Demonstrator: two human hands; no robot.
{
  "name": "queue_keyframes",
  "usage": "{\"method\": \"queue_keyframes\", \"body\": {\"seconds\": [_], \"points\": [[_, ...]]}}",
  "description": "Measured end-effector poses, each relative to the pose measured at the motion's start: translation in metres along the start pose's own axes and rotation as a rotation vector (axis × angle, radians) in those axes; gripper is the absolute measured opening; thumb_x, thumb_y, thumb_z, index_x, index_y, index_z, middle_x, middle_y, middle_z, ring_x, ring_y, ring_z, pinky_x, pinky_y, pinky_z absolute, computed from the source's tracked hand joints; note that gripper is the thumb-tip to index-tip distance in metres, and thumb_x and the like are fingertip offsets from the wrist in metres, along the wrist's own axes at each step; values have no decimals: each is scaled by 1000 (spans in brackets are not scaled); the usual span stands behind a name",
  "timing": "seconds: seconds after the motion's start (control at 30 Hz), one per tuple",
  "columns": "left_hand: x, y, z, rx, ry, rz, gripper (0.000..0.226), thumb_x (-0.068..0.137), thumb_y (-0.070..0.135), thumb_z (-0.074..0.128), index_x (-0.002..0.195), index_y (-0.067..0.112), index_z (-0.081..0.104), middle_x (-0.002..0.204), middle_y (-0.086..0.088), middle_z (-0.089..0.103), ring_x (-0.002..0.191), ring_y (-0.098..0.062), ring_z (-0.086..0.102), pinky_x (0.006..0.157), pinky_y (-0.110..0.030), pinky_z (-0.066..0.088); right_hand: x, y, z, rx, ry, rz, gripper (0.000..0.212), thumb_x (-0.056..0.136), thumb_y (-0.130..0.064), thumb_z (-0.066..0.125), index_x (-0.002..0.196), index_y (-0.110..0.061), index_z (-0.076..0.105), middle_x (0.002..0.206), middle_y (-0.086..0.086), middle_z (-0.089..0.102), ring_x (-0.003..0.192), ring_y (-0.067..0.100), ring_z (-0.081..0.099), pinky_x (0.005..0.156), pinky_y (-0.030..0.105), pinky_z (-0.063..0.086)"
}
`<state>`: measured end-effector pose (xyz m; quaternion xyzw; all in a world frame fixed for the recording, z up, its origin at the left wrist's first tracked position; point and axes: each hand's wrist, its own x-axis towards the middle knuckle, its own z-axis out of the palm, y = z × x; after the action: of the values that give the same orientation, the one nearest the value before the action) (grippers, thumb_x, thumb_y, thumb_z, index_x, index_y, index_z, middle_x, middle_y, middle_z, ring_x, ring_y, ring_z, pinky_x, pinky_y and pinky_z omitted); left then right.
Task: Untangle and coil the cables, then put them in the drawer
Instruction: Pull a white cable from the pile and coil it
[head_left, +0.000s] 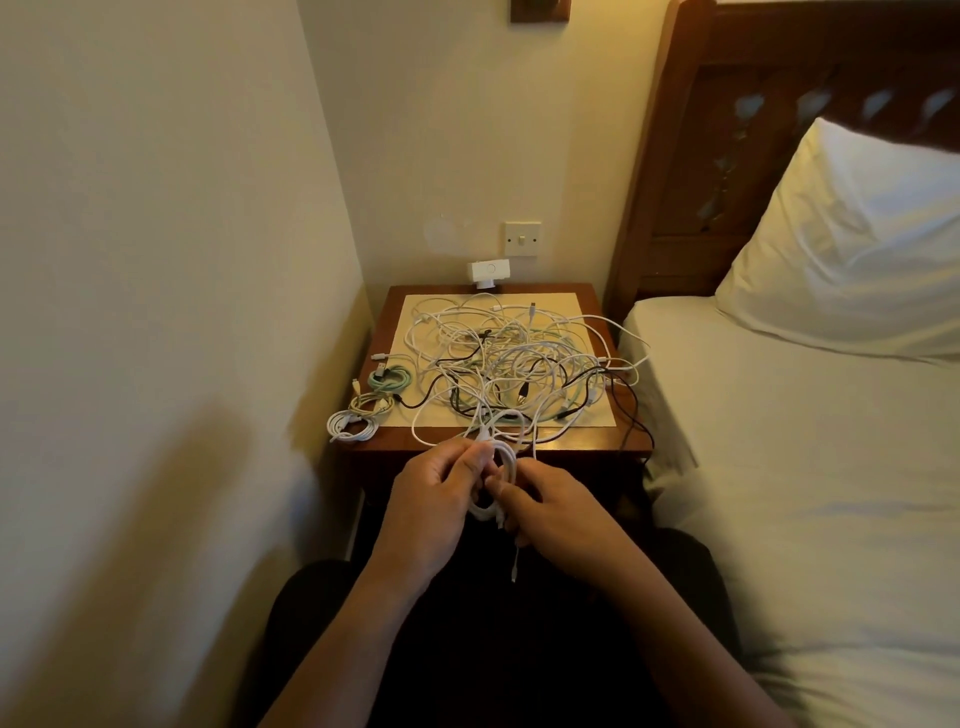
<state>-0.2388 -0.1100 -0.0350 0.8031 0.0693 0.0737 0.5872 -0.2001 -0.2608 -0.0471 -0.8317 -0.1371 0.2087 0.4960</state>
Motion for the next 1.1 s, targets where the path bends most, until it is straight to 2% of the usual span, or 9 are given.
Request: {"method": "queue_keyframes", "body": {"seconds": [0.13,0.27,0.37,0.47,0.6,0.77,0.9,1.03,1.1], "points": [[4,-8,-7,114,53,9,30,104,38,53,83,27,72,71,21,68,70,4,62,62,-9,41,-2,-3,-4,-97,-25,24,16,104,-30,57,117,-26,65,95,-4,72,76,7,75,78,30,64],[8,-14,-7,194,78,17,30,104,38,52,82,27,70,72,25,67,70,5,62,61,-9,41,-1,-10,-5,-179,-66,60,13,105,-25,57,114,-23,66,91,-2,73,72,7,74,68,20,60],[14,-18,-11,230,131,25,31,104,40,52,83,26,70,73,17,68,70,2,62,60,-12,41,-6,-12,-3,-217,-98,38,16,107,-26,52,111,-24,68,90,-4,72,73,6,72,68,20,58],[30,-25,-36,205,236,-45,33,104,41,52,83,24,70,79,5,69,74,-5,63,66,-25,46,-16,-11,-11,-236,-83,28,19,106,-30,53,117,-29,69,90,-6,71,77,5,69,70,20,56],[34,-31,-45,232,203,-79,35,105,39,51,84,21,72,75,3,69,71,-7,62,71,-37,50,-25,-8,-22,-337,-47,-23,17,105,-33,55,115,-33,68,92,-11,71,82,3,68,72,20,54],[17,-13,-29,-509,73,-372,33,107,25,46,87,5,63,63,-2,56,65,-18,51,69,-34,49,-19,8,-20,-487,193,-128,16,99,-31,66,113,-34,73,107,-18,58,99,0,54,83,18,45],[4,-2,-19,-733,-1,-402,29,106,24,48,92,5,65,73,-5,60,69,-16,60,71,-33,53,-20,14,-12,-232,338,-135,14,96,-24,70,107,-33,72,96,-16,69,90,-2,66,79,19,55],[0,-4,-6,-585,47,-355,31,106,29,48,96,8,69,87,-5,70,85,-17,65,82,-38,53,-21,4,10,402,378,-38,13,95,-18,71,108,-18,74,96,-1,79,91,12,76,84,32,62],[-4,-4,2,-532,52,-343,31,106,30,49,96,12,72,92,-4,74,87,-14,67,81,-36,52,-21,0,18,688,352,1,17,94,-14,70,110,-10,73,101,6,79,97,20,77,82,30,62]]}}
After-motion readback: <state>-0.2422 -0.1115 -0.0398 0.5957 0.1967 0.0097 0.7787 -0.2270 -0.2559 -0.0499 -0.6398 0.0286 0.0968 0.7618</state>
